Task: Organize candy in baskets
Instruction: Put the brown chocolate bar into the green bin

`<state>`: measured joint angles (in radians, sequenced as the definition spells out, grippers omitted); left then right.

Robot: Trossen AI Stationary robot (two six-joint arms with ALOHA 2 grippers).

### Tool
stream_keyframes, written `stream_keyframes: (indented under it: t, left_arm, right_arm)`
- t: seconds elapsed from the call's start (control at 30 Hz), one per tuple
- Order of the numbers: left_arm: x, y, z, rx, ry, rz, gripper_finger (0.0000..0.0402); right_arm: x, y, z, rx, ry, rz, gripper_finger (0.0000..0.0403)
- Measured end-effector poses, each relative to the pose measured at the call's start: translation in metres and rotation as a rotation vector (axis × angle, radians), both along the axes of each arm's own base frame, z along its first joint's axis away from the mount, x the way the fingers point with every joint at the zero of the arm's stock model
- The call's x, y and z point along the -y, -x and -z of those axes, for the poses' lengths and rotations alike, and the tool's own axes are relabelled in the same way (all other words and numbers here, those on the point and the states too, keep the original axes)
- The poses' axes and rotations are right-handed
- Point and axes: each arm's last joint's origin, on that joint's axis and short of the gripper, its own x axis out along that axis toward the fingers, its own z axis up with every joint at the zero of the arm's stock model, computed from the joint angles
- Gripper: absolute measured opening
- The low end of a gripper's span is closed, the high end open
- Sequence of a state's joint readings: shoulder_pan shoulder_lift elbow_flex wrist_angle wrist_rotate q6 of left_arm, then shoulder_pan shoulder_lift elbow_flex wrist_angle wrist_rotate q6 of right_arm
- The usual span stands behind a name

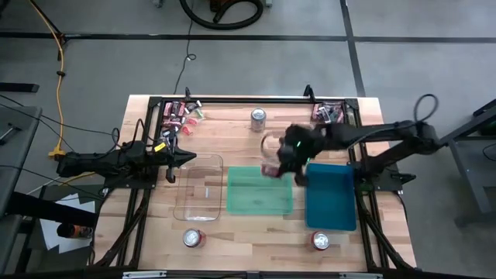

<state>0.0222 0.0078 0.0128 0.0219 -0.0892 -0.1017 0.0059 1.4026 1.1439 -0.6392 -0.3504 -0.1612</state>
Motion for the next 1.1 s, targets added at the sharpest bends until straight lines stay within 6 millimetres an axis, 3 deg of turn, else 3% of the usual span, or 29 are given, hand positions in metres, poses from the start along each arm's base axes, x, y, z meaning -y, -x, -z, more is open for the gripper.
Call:
stream_keyframes:
  t: [0.2,0.33,0.43,0.87,1.1]
  left_arm:
    - [0.000,0.000,0.000,0.000,0.000,0.000,0.0000]
    - [0.000,0.000,0.000,0.000,0.000,0.000,0.0000]
    - [0.000,0.000,0.000,0.000,0.000,0.000,0.0000]
    - [0.000,0.000,0.000,-0.001,0.000,0.000,0.0000]
    - [0.000,0.000,0.000,-0.001,0.000,0.000,0.0000]
  right_arm:
    - [-0.029,-0.021,0.036,-0.099,0.031,-0.098,0.0000]
    - [-0.039,-0.033,0.049,-0.149,0.111,0.014,0.0000]
    - [-0.043,-0.044,0.053,-0.186,0.152,0.093,0.0000]
    - [-0.054,-0.102,0.071,-0.422,0.171,0.126,0.0005]
    - [-0.056,-0.113,0.074,-0.441,0.176,0.124,0.0062]
